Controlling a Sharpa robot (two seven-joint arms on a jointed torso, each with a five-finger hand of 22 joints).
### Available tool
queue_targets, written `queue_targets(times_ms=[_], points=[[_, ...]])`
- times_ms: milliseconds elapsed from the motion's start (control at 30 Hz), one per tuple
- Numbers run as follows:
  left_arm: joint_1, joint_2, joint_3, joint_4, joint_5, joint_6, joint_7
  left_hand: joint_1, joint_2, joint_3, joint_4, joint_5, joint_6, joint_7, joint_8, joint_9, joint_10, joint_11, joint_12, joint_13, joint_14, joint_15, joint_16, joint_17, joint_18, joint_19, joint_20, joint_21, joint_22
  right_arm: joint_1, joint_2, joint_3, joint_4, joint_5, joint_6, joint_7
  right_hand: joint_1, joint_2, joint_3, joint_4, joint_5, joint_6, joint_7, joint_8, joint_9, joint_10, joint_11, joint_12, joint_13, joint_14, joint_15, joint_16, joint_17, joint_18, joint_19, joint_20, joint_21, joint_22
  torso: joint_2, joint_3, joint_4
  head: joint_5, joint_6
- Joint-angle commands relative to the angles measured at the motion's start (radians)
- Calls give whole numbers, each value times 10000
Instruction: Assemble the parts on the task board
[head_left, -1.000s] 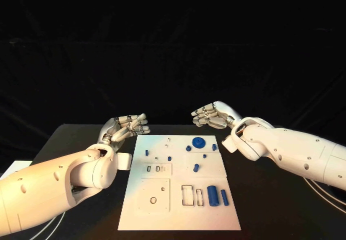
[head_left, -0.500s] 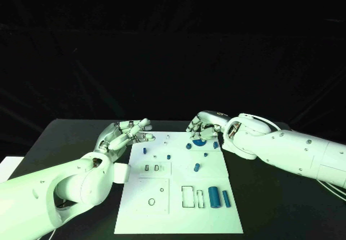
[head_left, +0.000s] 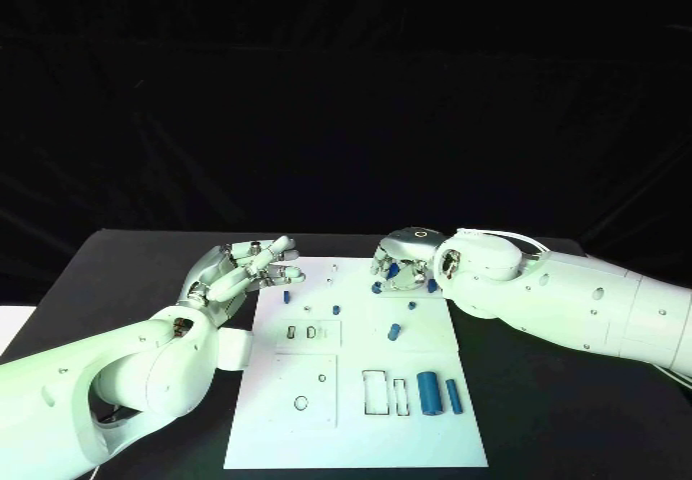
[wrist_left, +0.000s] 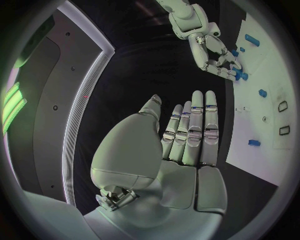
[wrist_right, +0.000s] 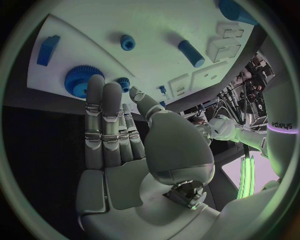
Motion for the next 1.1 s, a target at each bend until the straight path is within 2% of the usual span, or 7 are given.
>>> queue_targets(times_ms=[33, 167, 367, 433, 467, 900, 1100], points=[[19, 20, 8, 36, 47, 216, -47, 19, 81, -49, 10, -65, 67, -2, -29, -11, 51, -6, -59, 8, -44, 8, -37, 15, 96, 37, 12, -29, -12, 20, 8, 9, 43, -750, 450, -410, 9, -187, 58, 160, -63, -13, -20, -56, -3, -130, -18, 2, 36, 563, -12, 2375, 2354, 98, 14, -5, 691, 438, 70, -43, 68, -55, -10], [20, 47, 7, 15, 47, 242, -90, 21, 80, -50, 8, -65, 67, -1, -30, -11, 51, -6, -60, 7, -44, 8, -38, 18, 96, 38, 12, -30, -13, 29, 32, 12, 68, -788, 500, -471, 58, -231, 183, 323, -55, -20, -38, -42, 4, -130, -25, 16, 89, 540, 2, 3743, 3868, -42, 102, 31, 2063, 1879, 116, -53, 91, -75, 13], [20, 77, 7, -11, 47, 282, -149, 22, 80, -51, 7, -64, 66, -1, -31, -11, 51, -5, -61, 7, -45, 8, -39, 20, 96, 38, 12, -31, -13, 41, 100, 13, 25, -765, 590, -479, 98, -259, 304, 467, -56, 17, -22, -29, 11, -50, -22, 58, 149, 518, 5, 4378, 4587, -155, 117, 69, 3027, 2985, 151, -70, 125, -122, 10], [20, 81, 7, -14, 47, 294, -170, 23, 81, -51, 5, -64, 66, 0, -32, -11, 51, -5, -62, 7, -45, 8, -40, 22, 96, 39, 12, -32, -14, 42, 125, 13, 1, -736, 605, -468, 133, -236, 385, 513, -36, 41, -31, -27, 13, 55, -43, 104, 193, 470, -8, 4338, 4477, -389, 569, 65, 4186, 4607, 160, -71, 135, -120, 12], [20, 82, 7, -15, 47, 299, -181, 23, 82, -51, 5, -64, 66, 0, -32, -11, 51, -5, -62, 7, -45, 8, -40, 22, 96, 39, 12, -33, -14, 43, 140, 13, -18, -719, 615, -457, 154, -212, 445, 541, -10, 70, -36, -19, 18, 89, -42, 113, 211, 438, -17, 4310, 4423, -444, 670, 64, 4501, 5010, 166, -71, 146, -127, 12], [20, 77, 7, -14, 48, 367, -314, 55, 104, -46, -22, -56, 44, 12, -53, -16, 34, 5, -87, 3, -80, 19, -71, 47, 94, 38, 17, -55, -25, 40, 311, 13, -237, -631, 878, -393, 340, -89, 866, 631, 35, 472, -70, 82, 94, 260, -75, 126, 285, 442, -46, 4588, 4693, -520, 682, 65, 5213, 5787, 224, -89, 202, -163, -39], [20, 72, 7, -35, 48, 368, -348, 65, 111, -45, -32, -54, 38, 16, -59, -16, 27, 10, -96, 1, -93, 23, -83, 56, 93, 36, 19, -64, -30, 40, 281, 13, -219, -628, 722, -420, 512, -7, 1133, 601, -86, 547, -79, 61, 110, 325, -93, 114, 304, 438, -62, 4637, 4702, -555, 683, 52, 5481, 6106, 246, -100, 216, -175, -52]])
